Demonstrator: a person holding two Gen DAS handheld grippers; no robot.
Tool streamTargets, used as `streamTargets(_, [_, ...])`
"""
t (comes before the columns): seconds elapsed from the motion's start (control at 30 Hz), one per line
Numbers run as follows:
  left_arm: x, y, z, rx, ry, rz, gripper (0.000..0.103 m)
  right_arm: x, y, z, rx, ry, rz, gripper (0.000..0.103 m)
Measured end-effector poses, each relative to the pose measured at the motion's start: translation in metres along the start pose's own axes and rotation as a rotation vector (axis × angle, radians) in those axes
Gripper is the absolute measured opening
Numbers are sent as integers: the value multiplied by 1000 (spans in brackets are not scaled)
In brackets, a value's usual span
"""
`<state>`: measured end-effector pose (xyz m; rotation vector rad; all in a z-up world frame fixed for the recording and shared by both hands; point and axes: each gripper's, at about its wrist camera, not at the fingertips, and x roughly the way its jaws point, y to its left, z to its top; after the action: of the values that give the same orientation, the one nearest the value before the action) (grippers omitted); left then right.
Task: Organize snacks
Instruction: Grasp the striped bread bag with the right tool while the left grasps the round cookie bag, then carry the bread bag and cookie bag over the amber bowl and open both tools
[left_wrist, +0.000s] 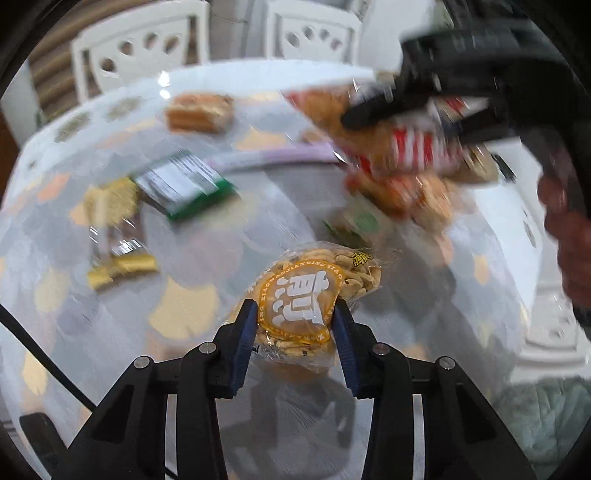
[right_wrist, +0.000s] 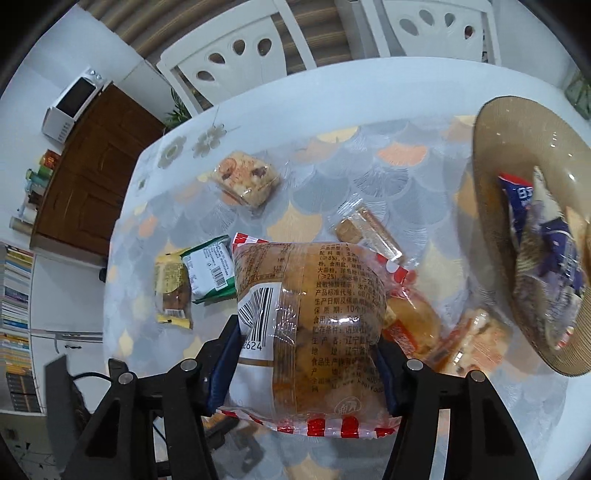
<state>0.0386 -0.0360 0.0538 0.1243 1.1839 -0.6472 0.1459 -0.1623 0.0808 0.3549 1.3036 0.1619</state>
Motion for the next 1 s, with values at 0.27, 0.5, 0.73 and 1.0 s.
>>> streamTargets(0.27, [5,-7,2,21,43,-35,79,-14,-17,-19,43,14,56,61])
streamTargets(0.5, [31,-15,14,99,107,-74,79,-41,-27,-33,54,-28,42,61])
streamTargets(0.73, [37,-24,-2,110,160,-48,77,-50,-50,-43,103,-32,49,61])
streamTargets(1.0, [31,-21,10,-13,64,-1,48,-62,-57,-47,72,-41,52,61])
